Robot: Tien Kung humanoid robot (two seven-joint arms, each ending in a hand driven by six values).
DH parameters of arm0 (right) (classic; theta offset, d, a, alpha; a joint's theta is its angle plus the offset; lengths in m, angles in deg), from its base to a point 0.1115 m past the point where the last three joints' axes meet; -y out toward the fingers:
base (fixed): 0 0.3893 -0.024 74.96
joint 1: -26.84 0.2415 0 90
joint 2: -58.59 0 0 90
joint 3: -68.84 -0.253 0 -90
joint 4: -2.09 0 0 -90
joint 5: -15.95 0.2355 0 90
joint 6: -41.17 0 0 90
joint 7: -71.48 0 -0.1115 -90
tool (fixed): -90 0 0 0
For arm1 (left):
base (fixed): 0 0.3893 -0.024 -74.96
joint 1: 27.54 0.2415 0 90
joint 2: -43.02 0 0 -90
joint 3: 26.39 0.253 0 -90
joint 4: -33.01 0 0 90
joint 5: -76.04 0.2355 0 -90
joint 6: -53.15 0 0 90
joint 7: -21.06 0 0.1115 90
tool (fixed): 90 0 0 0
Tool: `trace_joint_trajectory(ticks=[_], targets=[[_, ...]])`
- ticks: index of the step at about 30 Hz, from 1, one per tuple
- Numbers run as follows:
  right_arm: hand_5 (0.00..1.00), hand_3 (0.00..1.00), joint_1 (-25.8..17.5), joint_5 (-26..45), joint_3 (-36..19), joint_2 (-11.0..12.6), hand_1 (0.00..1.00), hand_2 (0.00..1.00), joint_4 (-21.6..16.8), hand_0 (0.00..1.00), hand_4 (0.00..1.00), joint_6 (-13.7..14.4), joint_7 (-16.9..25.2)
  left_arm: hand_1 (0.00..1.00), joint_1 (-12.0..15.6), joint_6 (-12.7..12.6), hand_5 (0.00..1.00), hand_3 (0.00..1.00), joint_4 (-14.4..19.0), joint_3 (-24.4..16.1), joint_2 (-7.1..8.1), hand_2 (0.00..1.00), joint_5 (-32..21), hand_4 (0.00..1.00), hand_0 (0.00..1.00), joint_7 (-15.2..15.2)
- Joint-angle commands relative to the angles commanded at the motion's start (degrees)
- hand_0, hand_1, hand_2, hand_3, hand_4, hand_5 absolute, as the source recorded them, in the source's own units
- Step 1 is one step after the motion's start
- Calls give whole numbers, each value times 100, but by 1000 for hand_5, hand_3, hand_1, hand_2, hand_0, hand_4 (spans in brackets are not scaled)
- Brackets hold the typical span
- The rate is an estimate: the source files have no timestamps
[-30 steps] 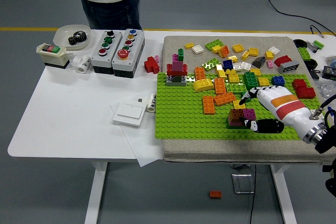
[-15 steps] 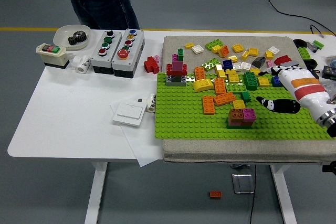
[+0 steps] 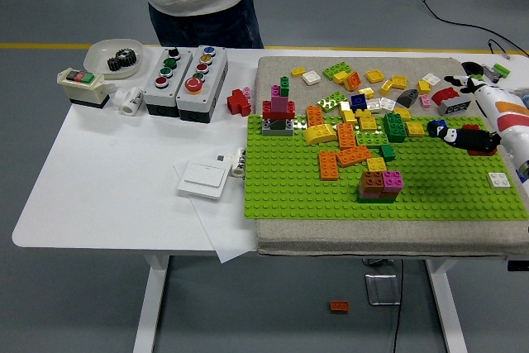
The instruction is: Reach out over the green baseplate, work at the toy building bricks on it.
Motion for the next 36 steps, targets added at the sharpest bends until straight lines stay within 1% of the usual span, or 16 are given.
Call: trace_joint_trajectory(ticks=[1,6,7,9,14,16,21,29,36], targets=[[425,859,47,8,21,7,768,807,89,791,850,-7,17,776,0,2,666,595,1,-3,-1,773,4,663,791,2],[425,859,422,11,300,65,768,807,680,791,850,-39,154,776,-3,15,666,595,3,-31,-11,773,46,663,791,17],[448,846,444,8,317,67,753,797,722,769,882,-43,161,778,-3,16,666,595,3,-33,-11,773,48,663,790,18],[448,846,625,-6,453,47,753,797,1019,769,882,-84,238,778,-11,14,666,595,3,-24,-12,773,29,663,790,14],[446,839,821,-128,548,-5,753,793,1507,772,883,-144,292,778,-30,8,666,596,3,1,-14,773,-16,663,791,-1],[446,839,838,-158,541,-15,753,793,1600,772,883,-156,290,778,-37,3,666,596,4,12,-15,773,-39,663,791,-8],[448,834,821,-176,534,-11,751,790,1665,773,883,-169,310,779,-42,-6,666,596,2,22,-24,773,-72,662,792,-21],[445,832,753,-271,507,26,752,789,1569,775,887,-193,373,777,-33,-7,666,596,12,35,-45,773,-93,662,790,-31],[435,830,637,-679,471,116,753,788,1441,773,893,-450,667,778,-24,-15,666,596,21,45,-55,773,-111,661,790,-33]])
